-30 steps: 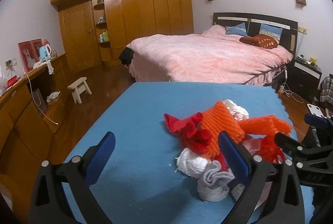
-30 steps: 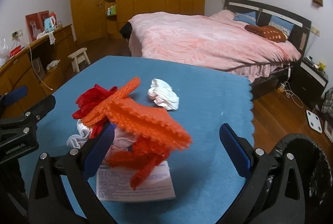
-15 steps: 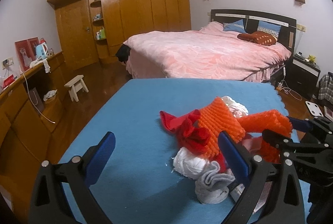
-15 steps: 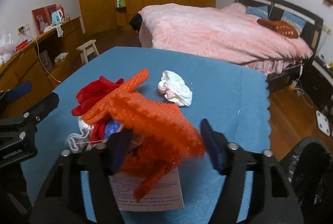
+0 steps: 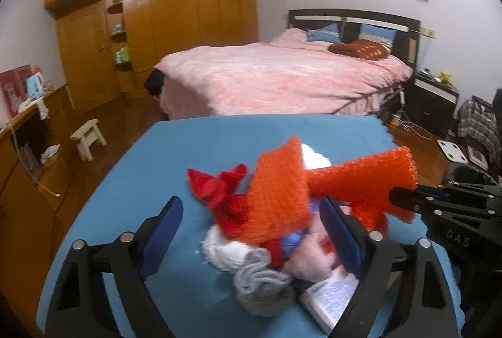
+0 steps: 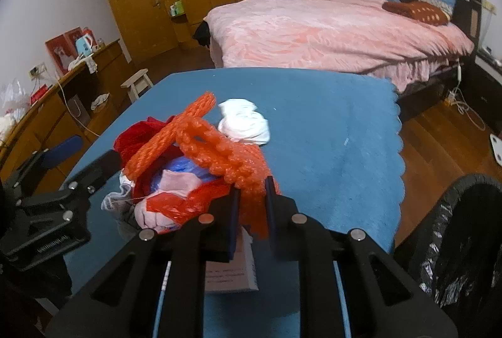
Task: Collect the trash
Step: 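Grasp one orange mesh net with the left tool while the right tool grasps another, then carry both orange nets over the bin and open both tools to drop them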
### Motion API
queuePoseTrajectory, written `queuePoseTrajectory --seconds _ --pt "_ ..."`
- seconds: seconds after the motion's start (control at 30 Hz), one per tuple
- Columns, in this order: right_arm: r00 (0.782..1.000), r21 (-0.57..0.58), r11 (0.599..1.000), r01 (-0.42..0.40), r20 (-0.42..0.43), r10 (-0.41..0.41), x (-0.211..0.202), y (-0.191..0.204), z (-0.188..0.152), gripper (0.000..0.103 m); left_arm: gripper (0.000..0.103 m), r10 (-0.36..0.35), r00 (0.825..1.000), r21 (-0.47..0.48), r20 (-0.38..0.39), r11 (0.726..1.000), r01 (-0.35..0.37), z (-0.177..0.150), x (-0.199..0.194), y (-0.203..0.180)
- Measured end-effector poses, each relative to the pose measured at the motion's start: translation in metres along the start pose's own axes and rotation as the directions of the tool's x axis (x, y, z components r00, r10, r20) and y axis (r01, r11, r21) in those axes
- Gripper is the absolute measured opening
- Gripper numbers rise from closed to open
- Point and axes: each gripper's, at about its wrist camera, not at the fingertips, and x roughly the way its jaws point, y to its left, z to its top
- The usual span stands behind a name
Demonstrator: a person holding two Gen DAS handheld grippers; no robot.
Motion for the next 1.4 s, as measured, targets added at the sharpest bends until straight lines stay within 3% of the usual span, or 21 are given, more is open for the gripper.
queuePoseTrajectory --seconds 0.07,0.27,0.37,0.53,0.97,1.2,1.4 --pt "1.000 0.020 1.000 -0.004 -0.005 0.004 0.001 -0.005 -0.002 0.015 0.083 -0.013 1.000 0.020 -0.003 1.000 0.013 -0.001 0.004 -0.008" --pt "1.000 0.033 0.999 -0.011 -0.008 0.011 0.001 -0.010 -0.004 0.015 0.064 -0.023 0.999 0.067 -0.045 0.997 0.026 -0.007 0.023 -0.024" --pt "1.000 0.031 0.999 -0.017 -0.008 0.017 -0.001 -0.011 -0.002 0.015 0.048 -0.016 0.998 0.072 -0.057 0.997 0.020 -0.012 0.030 -0.027" --pt "1.000 0.028 0.999 -0.025 -0.010 0.025 -0.002 -0.009 0.000 0.015 0.013 -0.025 0.998 0.067 -0.055 0.997 0.028 -0.011 0.029 -0.024" --pt "0.998 -0.013 0.999 -0.042 0.049 0.043 -0.040 0.006 0.019 0.014 0.011 -0.056 0.998 0.021 0.027 0.998 0.055 0.016 -0.018 -0.012" --pt "0.995 -0.030 1.000 -0.006 0.099 0.009 -0.074 0.007 0.028 0.014 0.011 -0.077 0.995 0.003 0.057 0.997 0.077 0.032 -0.044 -0.015" --pt "0.990 0.012 0.999 0.038 0.133 -0.039 -0.106 -0.014 0.026 0.014 0.011 -0.099 0.992 0.014 0.081 0.995 0.099 0.041 -0.059 -0.024"
